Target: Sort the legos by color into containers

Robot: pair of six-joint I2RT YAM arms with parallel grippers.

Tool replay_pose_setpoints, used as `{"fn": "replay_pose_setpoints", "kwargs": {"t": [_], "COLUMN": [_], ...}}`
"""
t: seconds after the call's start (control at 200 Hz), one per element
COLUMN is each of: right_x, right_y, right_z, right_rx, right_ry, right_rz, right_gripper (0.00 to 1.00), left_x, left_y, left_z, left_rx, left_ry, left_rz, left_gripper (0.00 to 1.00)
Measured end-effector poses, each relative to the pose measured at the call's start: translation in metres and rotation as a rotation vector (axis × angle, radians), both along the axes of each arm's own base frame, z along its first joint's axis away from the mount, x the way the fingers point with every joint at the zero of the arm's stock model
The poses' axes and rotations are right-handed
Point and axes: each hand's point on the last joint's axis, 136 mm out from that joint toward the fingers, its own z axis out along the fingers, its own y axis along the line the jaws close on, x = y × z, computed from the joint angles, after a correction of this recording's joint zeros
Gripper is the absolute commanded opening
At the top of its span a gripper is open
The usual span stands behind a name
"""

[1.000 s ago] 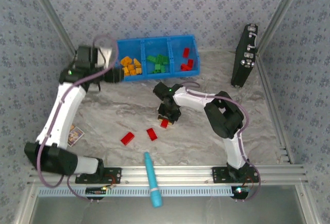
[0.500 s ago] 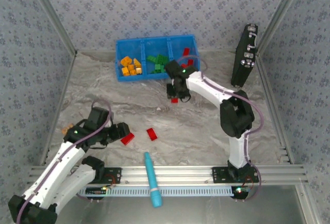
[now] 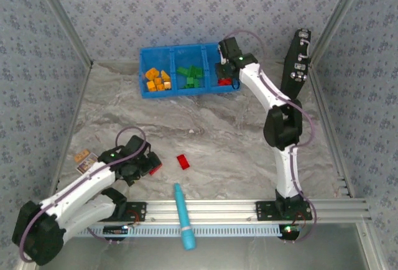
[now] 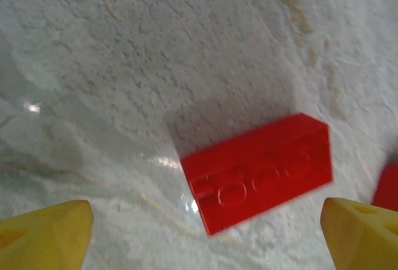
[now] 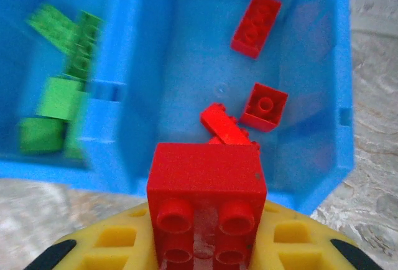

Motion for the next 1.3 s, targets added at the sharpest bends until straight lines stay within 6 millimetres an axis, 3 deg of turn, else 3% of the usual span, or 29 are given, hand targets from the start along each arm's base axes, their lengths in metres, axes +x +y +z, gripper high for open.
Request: {"fn": "replay_pose_setpoints", "kwargs": {"t": [0.095,0.175,0.24,0.37,0.51,0.665,0.81,0.94,1.045,1.135,1.235,1.299], "right_x": [0.012,0.018,0.025,0.040,0.042,0.043,0.037,0.026,0.009,-0.014,-0.048,-0.071], "right_y": [-0.010,-0.015,-0.015,-0.005,0.003,0.008,0.006,0.002,-0.001,-0.007,-0.013,-0.014], "right_z": [-0.044,-0.062,-0.059,-0.045,-0.040,-0.038,-0.033,-0.011,0.018,0.048,0.072,0.077], "right_rx": [-0.032,-0.038,-0.031,0.000,0.029,0.044,0.038,0.040,0.049,0.068,0.099,0.131], "right_ry": [0.059,0.087,0.070,0.015,-0.001,-0.014,-0.014,-0.034,-0.069,-0.110,-0.140,-0.148], "right_rz": [-0.009,-0.007,0.004,0.042,0.071,0.090,0.100,0.107,0.129,0.146,0.167,0.188], "right_gripper": [0.26,0.37,0.52,0.70,0.72,0.73,0.73,0.74,0.78,0.80,0.82,0.84], "left_x": [0.010,0.015,0.017,0.021,0.022,0.024,0.045,0.079,0.114,0.156,0.215,0.254], "left_y": [-0.003,-0.004,-0.005,-0.007,-0.006,-0.004,-0.017,-0.035,-0.048,-0.061,-0.086,-0.105], "left_z": [-0.010,-0.014,-0.014,-0.016,-0.020,-0.022,-0.014,0.015,0.052,0.097,0.158,0.194], "left_rx": [0.019,0.033,0.043,0.056,0.099,0.156,0.125,0.076,0.038,0.009,-0.044,-0.077], "left_ry": [0.007,0.009,0.015,0.032,0.063,0.088,0.023,-0.079,-0.169,-0.269,-0.408,-0.500], "left_rz": [0.019,0.028,0.036,0.051,0.060,0.058,0.049,0.036,0.026,-0.004,-0.056,-0.099], "left_gripper": [0.95,0.94,0.93,0.88,0.74,0.46,0.32,0.24,0.18,0.06,0.05,0.05]}}
